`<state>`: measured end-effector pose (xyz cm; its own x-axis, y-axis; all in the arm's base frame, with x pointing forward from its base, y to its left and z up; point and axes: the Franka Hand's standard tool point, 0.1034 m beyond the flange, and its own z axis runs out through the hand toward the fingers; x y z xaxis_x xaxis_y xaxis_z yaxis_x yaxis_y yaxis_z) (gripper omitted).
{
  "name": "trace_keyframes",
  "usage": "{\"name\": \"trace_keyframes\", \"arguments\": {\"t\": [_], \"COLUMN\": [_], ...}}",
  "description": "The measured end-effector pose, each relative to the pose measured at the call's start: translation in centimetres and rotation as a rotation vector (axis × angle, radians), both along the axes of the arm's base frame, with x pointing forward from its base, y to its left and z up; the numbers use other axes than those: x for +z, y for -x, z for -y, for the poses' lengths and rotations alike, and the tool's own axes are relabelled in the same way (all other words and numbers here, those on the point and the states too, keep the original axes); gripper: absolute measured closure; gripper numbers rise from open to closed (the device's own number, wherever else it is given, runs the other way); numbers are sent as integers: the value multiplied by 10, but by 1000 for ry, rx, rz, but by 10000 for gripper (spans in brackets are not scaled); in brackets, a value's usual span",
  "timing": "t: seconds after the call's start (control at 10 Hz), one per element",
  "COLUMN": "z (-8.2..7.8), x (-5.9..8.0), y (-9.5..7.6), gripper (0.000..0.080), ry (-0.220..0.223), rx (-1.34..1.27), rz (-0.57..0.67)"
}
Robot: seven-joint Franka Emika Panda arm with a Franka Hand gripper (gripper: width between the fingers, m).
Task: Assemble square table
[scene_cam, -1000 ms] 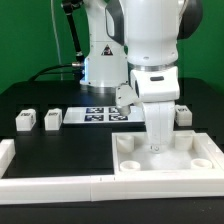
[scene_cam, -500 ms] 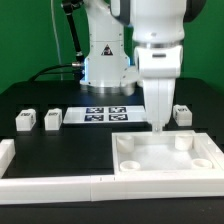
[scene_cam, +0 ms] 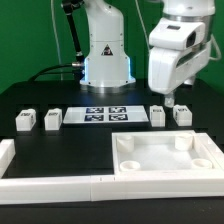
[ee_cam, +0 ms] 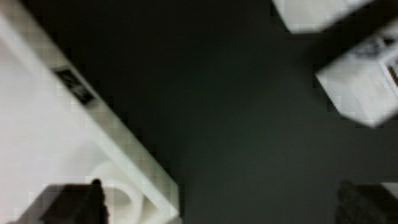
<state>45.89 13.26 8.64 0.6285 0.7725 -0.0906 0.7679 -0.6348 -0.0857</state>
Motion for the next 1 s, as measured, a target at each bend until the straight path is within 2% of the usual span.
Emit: {"name": "trace_keyframes", "arguments": {"t": [0.1,0.2,0.4,0.5,0.6,0.7,0.8,1.0], "z": [-8,-13,-13,-17,-24,-27,-28,-27], "x": [2,0,0,-4,-19,-26,-29,-29], "y": [0,-4,-4,0,12,17,20,21], "gripper": [151,151,151,151,151,151,151,151], "ry": [15,9,23,36,61,68,66,79], "rx": [-121,-183,-322,-485,-653,-719,-815,-786], "rz": [2,22,22,12,-30,-53,-62,-85]}}
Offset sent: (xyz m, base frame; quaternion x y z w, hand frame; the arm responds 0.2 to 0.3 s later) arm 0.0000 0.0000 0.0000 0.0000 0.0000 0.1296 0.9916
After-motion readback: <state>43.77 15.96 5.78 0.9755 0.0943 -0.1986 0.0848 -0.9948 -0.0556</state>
